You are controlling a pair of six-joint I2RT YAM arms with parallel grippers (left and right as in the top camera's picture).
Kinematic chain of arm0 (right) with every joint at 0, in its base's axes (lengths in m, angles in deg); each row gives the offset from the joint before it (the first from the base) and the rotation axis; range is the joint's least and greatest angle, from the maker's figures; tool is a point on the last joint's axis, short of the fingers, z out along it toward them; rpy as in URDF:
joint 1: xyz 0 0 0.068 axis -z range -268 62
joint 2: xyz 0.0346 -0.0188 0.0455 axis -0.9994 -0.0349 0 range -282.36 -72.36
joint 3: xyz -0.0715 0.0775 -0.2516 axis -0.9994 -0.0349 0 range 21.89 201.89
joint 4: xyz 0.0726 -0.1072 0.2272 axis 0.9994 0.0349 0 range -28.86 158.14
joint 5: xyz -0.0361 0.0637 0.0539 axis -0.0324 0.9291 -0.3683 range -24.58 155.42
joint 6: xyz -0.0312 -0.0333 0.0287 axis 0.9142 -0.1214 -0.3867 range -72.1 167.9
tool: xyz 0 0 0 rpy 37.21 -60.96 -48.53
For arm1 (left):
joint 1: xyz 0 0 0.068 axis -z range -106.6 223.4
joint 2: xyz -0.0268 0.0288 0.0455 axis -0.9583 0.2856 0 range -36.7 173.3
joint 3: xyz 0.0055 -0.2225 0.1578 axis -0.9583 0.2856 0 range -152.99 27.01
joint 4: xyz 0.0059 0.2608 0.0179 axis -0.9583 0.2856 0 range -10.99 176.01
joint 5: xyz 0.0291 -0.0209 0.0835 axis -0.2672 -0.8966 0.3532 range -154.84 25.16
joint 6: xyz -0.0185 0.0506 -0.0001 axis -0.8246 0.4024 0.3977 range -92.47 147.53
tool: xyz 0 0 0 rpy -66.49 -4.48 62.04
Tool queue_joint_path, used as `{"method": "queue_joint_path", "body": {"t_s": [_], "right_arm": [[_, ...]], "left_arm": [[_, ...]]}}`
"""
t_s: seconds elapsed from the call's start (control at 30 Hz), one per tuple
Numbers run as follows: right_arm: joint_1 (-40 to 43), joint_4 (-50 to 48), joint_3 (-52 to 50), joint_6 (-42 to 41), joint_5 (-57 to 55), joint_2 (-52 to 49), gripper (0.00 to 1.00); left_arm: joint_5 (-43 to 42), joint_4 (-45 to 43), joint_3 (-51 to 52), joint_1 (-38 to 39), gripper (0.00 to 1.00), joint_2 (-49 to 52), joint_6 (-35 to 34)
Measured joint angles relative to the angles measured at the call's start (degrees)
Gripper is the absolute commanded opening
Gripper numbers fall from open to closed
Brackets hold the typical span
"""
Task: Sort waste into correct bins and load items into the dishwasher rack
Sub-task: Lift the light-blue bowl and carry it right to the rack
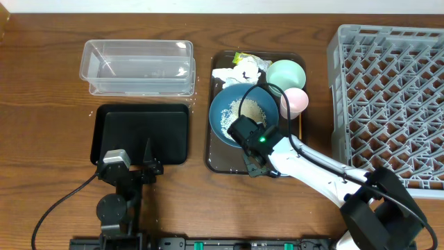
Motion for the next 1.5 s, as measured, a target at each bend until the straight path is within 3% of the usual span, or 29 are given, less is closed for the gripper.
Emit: {"method": "queue_joint_path", "body": {"t_s": [0.43,0.83,1.2,1.5], "right_arm": [[0.0,4.17,3.06,-0.13,1.05,0.0,0.01],[3.08,20.74,22.88,1.16,2.91,0.0,0.01],[22.56,21.2,38.05,10.8,8.28,1.49,0.01],[46.14,5.33,41.46,26.21,28.55,3.78,0.01]], "left_arm": [[0.0,0.0,0.0,0.0,0.92,0.0,0.0],[0.0,0.0,0.0,0.0,0.92,0.0,0.0],[0.0,0.0,0.0,0.0,0.92,0.0,0.0],[0.0,0.0,0.0,0.0,0.92,0.0,0.0]]}}
